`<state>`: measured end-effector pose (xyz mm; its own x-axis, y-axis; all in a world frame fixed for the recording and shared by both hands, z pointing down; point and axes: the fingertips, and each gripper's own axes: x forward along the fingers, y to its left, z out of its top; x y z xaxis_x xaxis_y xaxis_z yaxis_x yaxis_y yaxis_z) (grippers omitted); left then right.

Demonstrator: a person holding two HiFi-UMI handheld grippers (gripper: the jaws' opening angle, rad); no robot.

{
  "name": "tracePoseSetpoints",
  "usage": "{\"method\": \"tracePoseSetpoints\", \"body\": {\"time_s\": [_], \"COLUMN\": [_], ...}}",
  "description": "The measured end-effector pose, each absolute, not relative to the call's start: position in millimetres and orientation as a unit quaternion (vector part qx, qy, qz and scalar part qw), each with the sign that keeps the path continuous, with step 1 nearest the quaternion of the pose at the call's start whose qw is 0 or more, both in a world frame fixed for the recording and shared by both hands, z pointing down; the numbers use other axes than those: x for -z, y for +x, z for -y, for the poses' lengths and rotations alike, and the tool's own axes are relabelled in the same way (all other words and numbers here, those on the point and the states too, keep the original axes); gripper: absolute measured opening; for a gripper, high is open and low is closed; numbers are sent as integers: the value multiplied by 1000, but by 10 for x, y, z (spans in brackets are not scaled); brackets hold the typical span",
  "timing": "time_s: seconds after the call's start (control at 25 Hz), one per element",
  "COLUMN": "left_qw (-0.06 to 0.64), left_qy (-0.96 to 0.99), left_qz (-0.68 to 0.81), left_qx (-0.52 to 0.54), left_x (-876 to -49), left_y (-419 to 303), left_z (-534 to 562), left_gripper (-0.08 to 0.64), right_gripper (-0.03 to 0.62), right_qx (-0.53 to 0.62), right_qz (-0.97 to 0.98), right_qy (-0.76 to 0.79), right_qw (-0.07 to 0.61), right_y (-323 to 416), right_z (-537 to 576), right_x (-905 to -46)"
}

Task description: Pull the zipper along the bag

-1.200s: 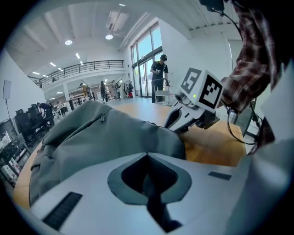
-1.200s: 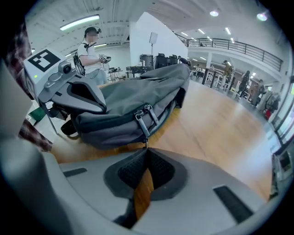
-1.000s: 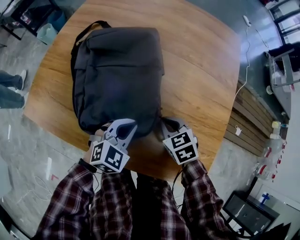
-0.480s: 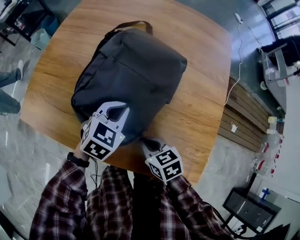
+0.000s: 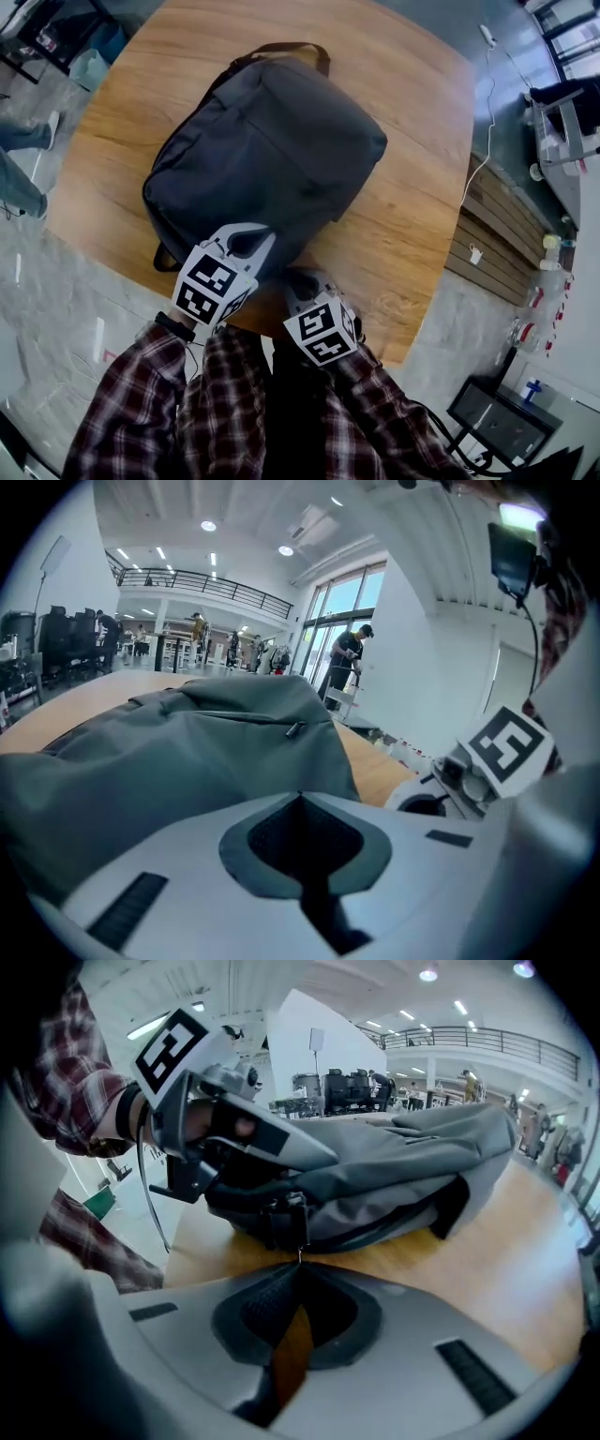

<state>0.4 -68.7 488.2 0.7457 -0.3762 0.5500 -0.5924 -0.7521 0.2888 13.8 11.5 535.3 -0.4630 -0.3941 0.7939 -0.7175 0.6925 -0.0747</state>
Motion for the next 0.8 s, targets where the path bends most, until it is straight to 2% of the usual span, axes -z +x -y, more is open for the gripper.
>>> {"method": "tracePoseSetpoints", "body": {"time_s": [0.32, 0.8], "left_qw": [214, 222], "left_qy": [909, 904], "left_qz": [256, 265], "left_qx": [-249, -250], "left_x": [-4896, -4918], "left_y": [53, 147], "left_z": [621, 656], "left_gripper": [10, 10], "right_gripper": [11, 20], "right_qx": [-160, -185], "right_qz": [817, 797], "right_qy": [349, 401], "right_qw": [430, 412], "right_y": [514, 1041], "right_z": [167, 721], "right_x": [-5345, -5320]}}
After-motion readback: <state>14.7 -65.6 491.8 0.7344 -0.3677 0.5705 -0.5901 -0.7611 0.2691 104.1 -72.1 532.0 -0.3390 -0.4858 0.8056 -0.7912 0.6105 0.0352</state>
